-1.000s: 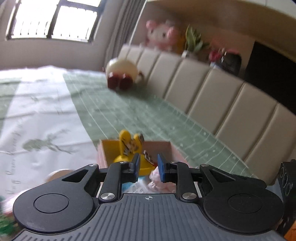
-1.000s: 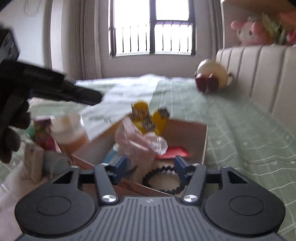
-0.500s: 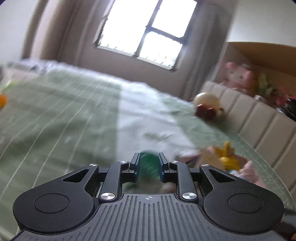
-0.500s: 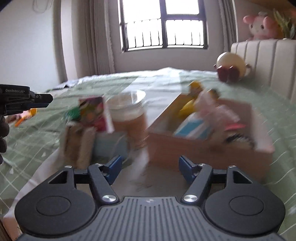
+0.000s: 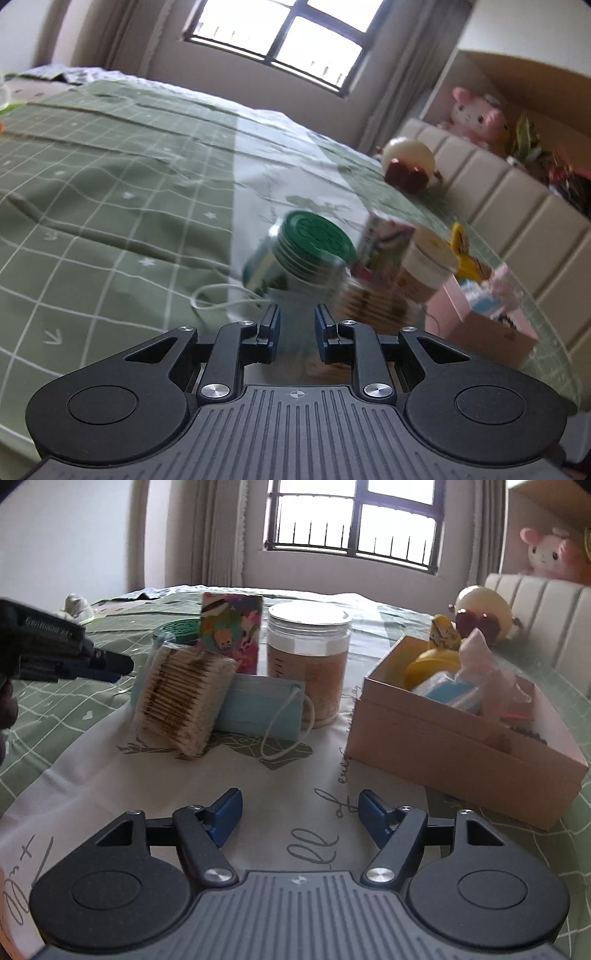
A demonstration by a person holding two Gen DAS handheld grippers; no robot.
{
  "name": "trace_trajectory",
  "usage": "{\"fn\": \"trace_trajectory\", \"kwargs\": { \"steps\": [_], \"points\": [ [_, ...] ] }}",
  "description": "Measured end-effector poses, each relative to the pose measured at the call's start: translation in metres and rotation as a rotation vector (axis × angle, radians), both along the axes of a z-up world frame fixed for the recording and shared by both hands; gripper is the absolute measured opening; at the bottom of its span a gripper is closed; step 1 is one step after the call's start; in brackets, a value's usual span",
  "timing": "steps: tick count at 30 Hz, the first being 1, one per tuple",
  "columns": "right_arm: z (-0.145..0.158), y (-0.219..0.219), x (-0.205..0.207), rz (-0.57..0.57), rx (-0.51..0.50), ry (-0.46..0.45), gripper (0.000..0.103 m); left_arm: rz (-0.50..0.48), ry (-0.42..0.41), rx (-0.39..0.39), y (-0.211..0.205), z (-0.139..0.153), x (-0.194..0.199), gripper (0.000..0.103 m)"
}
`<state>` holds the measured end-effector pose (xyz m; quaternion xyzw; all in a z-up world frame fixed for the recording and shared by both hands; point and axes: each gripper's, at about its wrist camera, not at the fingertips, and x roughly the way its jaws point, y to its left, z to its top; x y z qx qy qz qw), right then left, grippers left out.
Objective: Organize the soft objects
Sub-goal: 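Reach the left gripper to the cotton swab bag and grasp it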
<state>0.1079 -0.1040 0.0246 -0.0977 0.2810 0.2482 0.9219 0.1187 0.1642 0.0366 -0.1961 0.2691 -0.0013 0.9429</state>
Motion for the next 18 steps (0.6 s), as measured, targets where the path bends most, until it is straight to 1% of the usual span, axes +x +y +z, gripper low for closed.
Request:
{"fn": "trace_trajectory", "kwargs": {
  "steps": [2, 4, 7, 9, 12, 15, 18],
  "points": [
    [0.000, -0.002, 0.003, -0.015, 0.010, 0.018, 0.070, -0.030, -0.006, 0.034, -0.009, 0.001, -0.001, 0.022],
    [0.002, 0.001, 0.005, -0.024, 0.012, 0.034, 0.070, -0.050, -0.009, 0.050, -0.015, 0.003, 0.000, 0.022],
    [0.011, 0.009, 0.001, -0.009, 0.028, -0.002, 0.070, -0.042, -0.006, 0.039, -0.014, 0.001, -0.001, 0.022],
    [0.019, 0.018, 0.000, 0.032, 0.063, -0.012, 0.070, -0.033, 0.001, 0.029, -0.009, 0.000, -0.001, 0.022],
    [0.024, 0.038, 0.008, 0.097, 0.084, 0.031, 0.070, -0.021, -0.002, 0.026, 0.001, 0.003, -0.004, 0.022],
    [0.019, 0.060, 0.019, 0.106, 0.076, 0.070, 0.070, 0.003, -0.011, 0.011, 0.013, 0.005, -0.012, 0.022],
    [0.013, 0.082, 0.026, 0.131, 0.079, 0.119, 0.070, 0.026, 0.002, 0.006, 0.025, 0.004, -0.019, 0.022]
  ]
}}
